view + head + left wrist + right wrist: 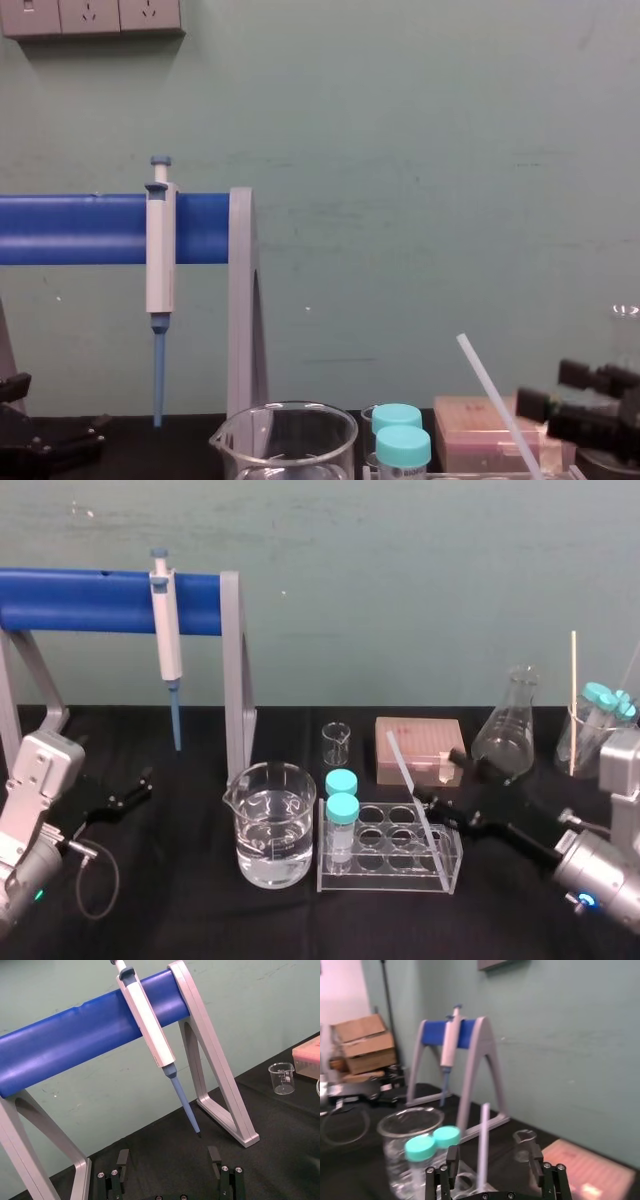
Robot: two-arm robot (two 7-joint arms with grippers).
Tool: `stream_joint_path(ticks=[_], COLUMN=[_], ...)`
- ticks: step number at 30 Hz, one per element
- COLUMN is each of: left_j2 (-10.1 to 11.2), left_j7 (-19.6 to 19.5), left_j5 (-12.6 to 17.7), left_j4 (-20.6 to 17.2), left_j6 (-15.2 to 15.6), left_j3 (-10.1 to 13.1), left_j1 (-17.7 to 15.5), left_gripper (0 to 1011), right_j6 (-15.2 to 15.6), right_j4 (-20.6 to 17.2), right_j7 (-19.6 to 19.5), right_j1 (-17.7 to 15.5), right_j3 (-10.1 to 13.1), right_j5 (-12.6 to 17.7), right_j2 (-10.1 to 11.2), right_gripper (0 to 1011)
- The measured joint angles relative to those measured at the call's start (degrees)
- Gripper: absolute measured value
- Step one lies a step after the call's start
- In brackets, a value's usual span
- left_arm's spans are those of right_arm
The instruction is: Pick up the stirring rod with one hand, then place it down.
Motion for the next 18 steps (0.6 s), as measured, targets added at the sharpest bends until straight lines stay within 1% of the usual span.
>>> stream_joint_path(ticks=[2, 3, 4, 5, 8, 9, 10, 11, 13, 15, 18], left_j2=[0.0, 0.0, 0.0, 0.0, 0.0, 0.0, 0.0, 0.0, 0.0, 0.0, 0.0], left_j7=[0.0, 0.0, 0.0, 0.0, 0.0, 0.0, 0.0, 0.0, 0.0, 0.0, 0.0], left_j5=[0.0, 0.0, 0.0, 0.0, 0.0, 0.0, 0.0, 0.0, 0.0, 0.0, 0.0], left_j4=[0.0, 0.0, 0.0, 0.0, 0.0, 0.0, 0.0, 0.0, 0.0, 0.0, 0.0], left_j6=[0.0, 0.0, 0.0, 0.0, 0.0, 0.0, 0.0, 0.0, 0.0, 0.0, 0.0], left_j3=[0.0, 0.0, 0.0, 0.0, 0.0, 0.0, 0.0, 0.0, 0.0, 0.0, 0.0], left_j1=[0.0, 0.0, 0.0, 0.0, 0.01, 0.0, 0.0, 0.0, 0.0, 0.0, 0.0], left_gripper=[1000, 1000, 1000, 1000, 1000, 1000, 1000, 1000, 1000, 1000, 1000], right_j6=[-0.01, -0.1, -0.21, -0.45, -0.42, 0.13, 0.13, 1.22, 3.19, 4.97, 6.64], right_j4=[-1.23, -2.57, -3.24, -4.45, -5.89, -6.59, -6.59, -7.03, -7.33, -7.33, -7.01], right_j7=[-2.06, -4.82, -6.26, -9.43, -14.55, -17.75, -17.75, -20.28, -22.94, -24.21, -24.66], right_j1=[-0.62, -1.53, -2.01, -3.07, -4.61, -5.63, -5.63, -6.52, -7.52, -8.32, -8.94], right_j3=[0.78, 1.81, 2.42, 3.56, 5.22, 6.26, 6.26, 7.12, 8.11, 8.73, 9.09], right_j5=[-0.72, -1.72, -2.32, -3.5, -5.45, -6.38, -6.38, -6.86, -7.1, -7.08, -6.99], right_j2=[0.18, 0.17, 0.08, -0.23, -0.89, -1.44, -1.44, -2.03, -2.77, -3.3, -3.85], right_gripper=[931, 941, 976, 990, 1002, 1002, 1002, 1002, 1002, 1002, 1002])
